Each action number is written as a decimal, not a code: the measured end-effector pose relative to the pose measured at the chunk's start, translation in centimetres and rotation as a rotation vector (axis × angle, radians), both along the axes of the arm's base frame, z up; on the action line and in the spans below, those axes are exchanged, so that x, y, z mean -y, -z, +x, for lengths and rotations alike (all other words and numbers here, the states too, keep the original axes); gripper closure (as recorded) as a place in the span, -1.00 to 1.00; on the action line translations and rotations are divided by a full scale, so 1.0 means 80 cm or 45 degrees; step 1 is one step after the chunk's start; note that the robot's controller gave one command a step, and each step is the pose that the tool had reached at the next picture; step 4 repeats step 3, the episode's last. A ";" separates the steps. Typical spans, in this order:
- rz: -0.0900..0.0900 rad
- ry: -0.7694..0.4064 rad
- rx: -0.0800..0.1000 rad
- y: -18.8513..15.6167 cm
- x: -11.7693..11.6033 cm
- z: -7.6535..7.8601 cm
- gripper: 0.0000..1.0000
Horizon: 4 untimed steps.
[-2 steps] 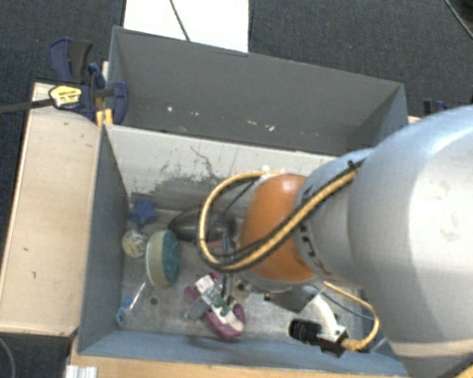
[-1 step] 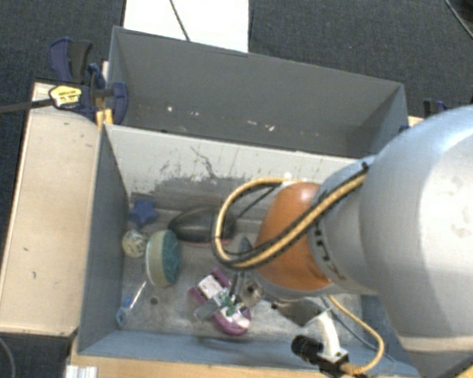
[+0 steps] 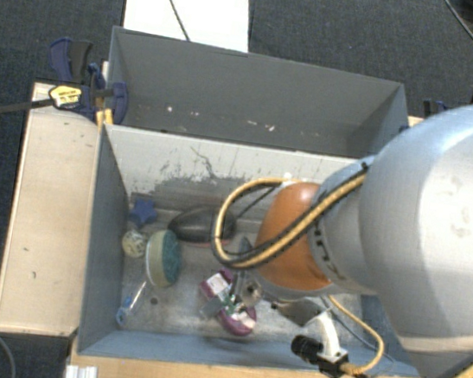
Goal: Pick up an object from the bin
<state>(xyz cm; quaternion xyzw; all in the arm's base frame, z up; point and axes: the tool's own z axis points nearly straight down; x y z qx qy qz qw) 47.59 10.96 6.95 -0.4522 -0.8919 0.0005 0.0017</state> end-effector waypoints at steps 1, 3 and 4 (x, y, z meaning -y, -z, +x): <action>0.000 -0.006 0.009 -0.061 0.000 0.001 1.00; -0.001 -0.026 0.007 -0.104 0.001 0.002 1.00; -0.001 -0.026 0.007 -0.104 0.001 0.002 1.00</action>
Offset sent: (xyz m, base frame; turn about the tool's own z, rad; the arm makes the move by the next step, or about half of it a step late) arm 0.0000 -0.0002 0.0472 0.0000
